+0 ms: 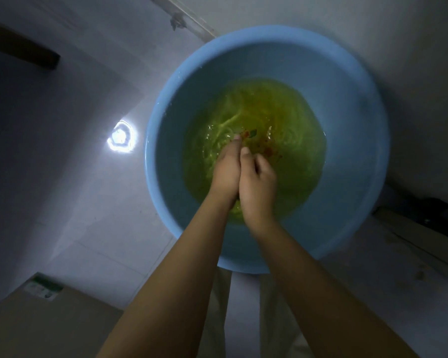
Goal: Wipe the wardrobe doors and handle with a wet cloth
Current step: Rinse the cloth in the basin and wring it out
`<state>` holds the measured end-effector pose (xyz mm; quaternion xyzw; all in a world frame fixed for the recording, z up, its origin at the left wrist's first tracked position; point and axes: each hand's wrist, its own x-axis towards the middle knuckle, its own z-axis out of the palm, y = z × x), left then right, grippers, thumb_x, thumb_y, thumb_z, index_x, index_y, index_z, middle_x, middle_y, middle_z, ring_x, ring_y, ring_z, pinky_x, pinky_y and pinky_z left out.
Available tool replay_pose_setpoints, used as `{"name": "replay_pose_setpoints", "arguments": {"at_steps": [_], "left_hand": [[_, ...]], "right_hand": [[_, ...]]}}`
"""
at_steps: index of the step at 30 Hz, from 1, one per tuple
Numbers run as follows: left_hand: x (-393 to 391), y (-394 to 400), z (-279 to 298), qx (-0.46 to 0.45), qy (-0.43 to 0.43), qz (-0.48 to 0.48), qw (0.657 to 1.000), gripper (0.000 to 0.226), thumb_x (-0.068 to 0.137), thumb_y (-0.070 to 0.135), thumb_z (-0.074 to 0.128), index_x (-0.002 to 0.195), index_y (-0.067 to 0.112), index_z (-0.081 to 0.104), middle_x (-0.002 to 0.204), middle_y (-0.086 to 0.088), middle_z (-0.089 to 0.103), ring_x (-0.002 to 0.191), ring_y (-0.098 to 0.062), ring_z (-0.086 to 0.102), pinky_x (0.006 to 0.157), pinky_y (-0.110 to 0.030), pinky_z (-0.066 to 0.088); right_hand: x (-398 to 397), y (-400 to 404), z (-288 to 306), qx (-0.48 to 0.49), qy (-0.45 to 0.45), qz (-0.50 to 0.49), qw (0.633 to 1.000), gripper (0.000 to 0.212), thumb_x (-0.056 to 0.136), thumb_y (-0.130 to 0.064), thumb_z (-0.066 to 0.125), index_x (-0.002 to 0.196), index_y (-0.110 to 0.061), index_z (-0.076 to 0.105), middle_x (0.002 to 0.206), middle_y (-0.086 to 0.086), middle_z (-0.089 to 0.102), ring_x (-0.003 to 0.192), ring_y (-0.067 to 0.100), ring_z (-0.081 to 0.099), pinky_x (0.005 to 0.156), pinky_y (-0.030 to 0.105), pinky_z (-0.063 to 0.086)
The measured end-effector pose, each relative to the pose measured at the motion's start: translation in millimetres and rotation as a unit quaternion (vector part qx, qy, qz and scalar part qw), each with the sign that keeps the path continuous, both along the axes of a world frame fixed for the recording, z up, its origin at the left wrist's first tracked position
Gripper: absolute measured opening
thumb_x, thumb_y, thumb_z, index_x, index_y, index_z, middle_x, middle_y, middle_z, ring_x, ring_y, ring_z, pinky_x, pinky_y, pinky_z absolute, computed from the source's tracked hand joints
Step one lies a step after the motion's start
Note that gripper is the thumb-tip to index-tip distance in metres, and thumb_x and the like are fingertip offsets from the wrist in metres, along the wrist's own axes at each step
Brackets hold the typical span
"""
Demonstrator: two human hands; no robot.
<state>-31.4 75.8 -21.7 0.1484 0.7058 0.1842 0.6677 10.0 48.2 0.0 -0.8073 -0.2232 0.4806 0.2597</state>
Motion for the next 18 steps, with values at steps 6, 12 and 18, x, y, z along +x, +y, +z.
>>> {"name": "replay_pose_setpoints", "arguments": {"at_steps": [6, 12, 18], "left_hand": [[7, 6, 16, 0.028, 0.054, 0.015, 0.998, 0.044, 0.102, 0.03, 0.035, 0.066, 0.017, 0.056, 0.065, -0.002, 0.06, 0.057, -0.005, 0.058, 0.057, -0.021, 0.047], [25, -2, 20, 0.055, 0.135, 0.017, 0.989, 0.048, 0.102, 0.031, 0.038, 0.056, 0.018, 0.044, 0.053, 0.003, 0.046, 0.051, -0.008, 0.044, 0.054, -0.026, 0.037], [24, -11, 11, 0.013, 0.155, 0.035, 0.987, 0.034, 0.098, 0.034, 0.042, 0.123, 0.017, 0.056, 0.133, -0.013, 0.045, 0.12, -0.028, 0.046, 0.106, -0.039, 0.035]], "right_hand": [[16, 21, -22, 0.055, -0.085, 0.084, 0.991, 0.053, 0.099, -0.039, 0.046, 0.055, -0.011, 0.055, 0.056, 0.018, 0.058, 0.053, 0.031, 0.055, 0.054, 0.044, 0.045], [40, 30, -48, -0.009, -0.073, 0.177, 0.982, 0.057, 0.102, -0.038, 0.037, 0.052, -0.013, 0.047, 0.05, 0.011, 0.047, 0.05, 0.026, 0.047, 0.052, 0.035, 0.038], [70, 36, -62, -0.04, -0.288, 0.009, 0.957, 0.041, 0.102, -0.034, 0.036, 0.107, 0.002, 0.056, 0.115, 0.021, 0.056, 0.102, 0.027, 0.05, 0.085, 0.031, 0.035]]}}
